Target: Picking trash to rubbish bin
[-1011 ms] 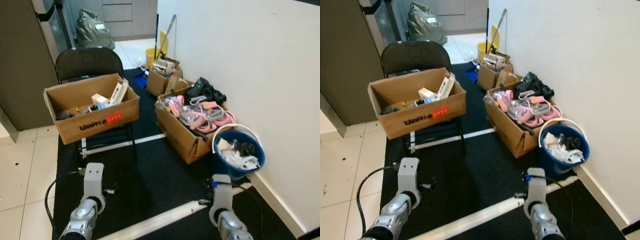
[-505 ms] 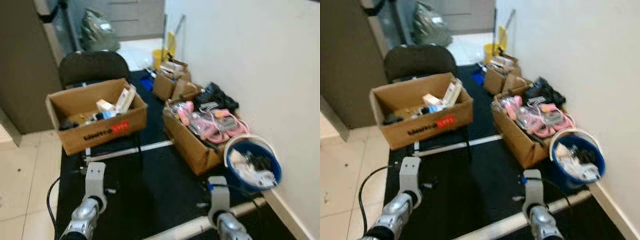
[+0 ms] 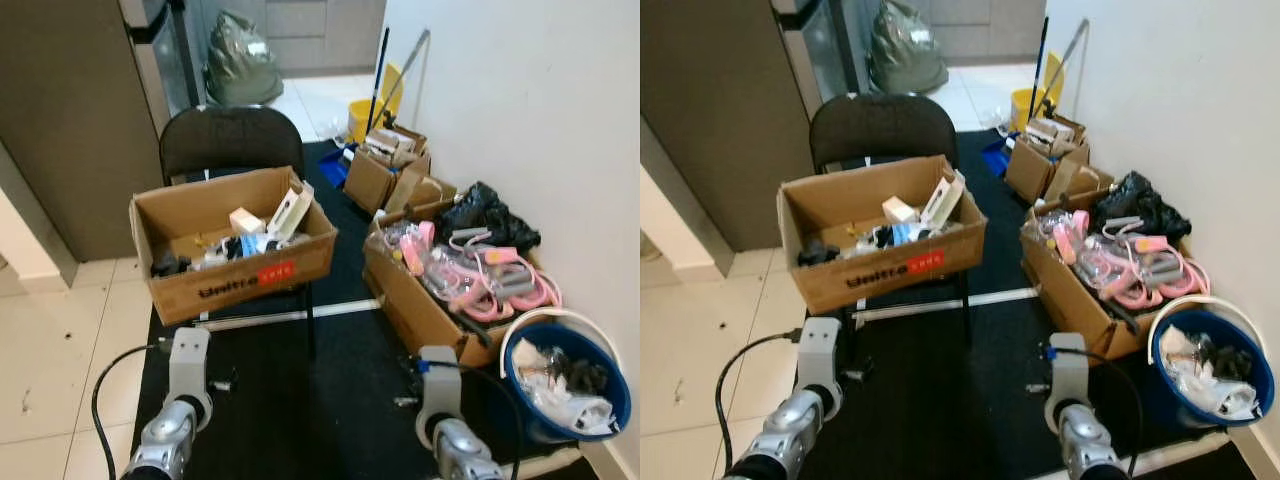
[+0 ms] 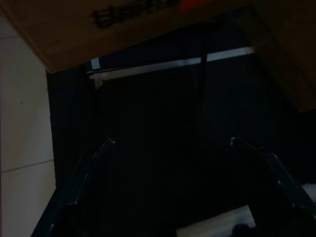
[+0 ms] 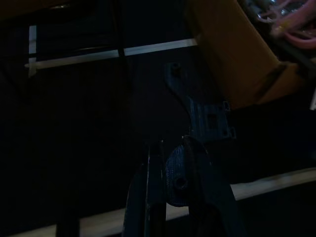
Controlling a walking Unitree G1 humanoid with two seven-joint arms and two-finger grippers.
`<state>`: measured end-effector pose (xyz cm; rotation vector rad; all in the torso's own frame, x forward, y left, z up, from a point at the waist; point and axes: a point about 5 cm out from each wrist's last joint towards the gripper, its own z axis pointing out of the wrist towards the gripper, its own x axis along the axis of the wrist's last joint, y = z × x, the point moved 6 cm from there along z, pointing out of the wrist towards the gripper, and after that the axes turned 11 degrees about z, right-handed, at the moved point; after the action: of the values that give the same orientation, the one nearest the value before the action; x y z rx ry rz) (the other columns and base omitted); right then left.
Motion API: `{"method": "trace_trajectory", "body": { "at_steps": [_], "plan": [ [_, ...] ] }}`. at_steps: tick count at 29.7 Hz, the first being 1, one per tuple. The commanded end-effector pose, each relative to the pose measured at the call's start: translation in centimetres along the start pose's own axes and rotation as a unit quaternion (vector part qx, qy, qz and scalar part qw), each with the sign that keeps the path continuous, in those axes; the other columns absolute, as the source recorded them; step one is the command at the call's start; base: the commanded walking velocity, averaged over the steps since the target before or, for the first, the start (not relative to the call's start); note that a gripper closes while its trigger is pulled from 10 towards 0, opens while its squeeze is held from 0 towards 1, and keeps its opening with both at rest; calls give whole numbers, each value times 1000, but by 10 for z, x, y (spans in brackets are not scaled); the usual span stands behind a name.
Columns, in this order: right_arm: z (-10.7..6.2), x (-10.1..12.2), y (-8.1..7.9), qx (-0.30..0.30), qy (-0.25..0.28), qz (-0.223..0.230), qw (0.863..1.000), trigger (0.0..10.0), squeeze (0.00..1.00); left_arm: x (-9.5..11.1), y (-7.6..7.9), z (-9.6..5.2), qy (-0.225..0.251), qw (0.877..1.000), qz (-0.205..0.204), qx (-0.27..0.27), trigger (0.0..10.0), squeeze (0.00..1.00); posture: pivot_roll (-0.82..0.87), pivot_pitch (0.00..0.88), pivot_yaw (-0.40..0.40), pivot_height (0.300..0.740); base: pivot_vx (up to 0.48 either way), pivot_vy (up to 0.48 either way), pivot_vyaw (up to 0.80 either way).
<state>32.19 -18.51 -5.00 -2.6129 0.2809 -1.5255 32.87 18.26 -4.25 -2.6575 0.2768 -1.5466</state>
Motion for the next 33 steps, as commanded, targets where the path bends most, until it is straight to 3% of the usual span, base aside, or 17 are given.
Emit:
{"method": "trace_trajectory", "body": {
  "at_steps": [1, 11, 16, 21, 27, 29, 33],
  "plan": [
    [-1, -7, -6, 6, -6, 12, 1000, 10000, 0, -8, -5, -3, -11, 1000, 7, 5, 10000, 0, -57, 78, -2, 740, 319, 0, 0],
    [0, -1, -9, 11, 7, 19, 1000, 10000, 0, -4, -7, -2, -4, 1000, 14, 4, 10000, 0, -60, 78, -1, 740, 319, 0, 0],
    [3, 14, -13, 16, 35, 22, 999, 10000, 0, 20, -6, 3, 33, 999, 27, -3, 10000, 0, -58, 78, -5, 740, 318, 0, 0],
    [6, 31, -20, 29, 61, 28, 997, 10000, 0, 49, -14, 5, 75, 997, 18, 13, 10000, 0, -56, 77, -8, 740, 319, 0, 0],
    [8, 56, -34, 60, 103, 24, 993, 10000, 0, 82, -23, 5, 123, 991, 38, 25, 10000, 0, -54, 79, -10, 740, 319, 0, 0],
    [8, 77, -43, 78, 139, 26, 987, 10000, 0, 109, -25, 3, 164, 985, 38, 27, 10000, 0, -50, 79, -11, 740, 321, 0, 0],
    [8, 107, -52, 96, 186, 46, 977, 10000, 0, 135, -25, 0, 198, 979, 35, 25, 10000, 0, -49, 79, -11, 740, 317, 0, 0]
  ]
}}
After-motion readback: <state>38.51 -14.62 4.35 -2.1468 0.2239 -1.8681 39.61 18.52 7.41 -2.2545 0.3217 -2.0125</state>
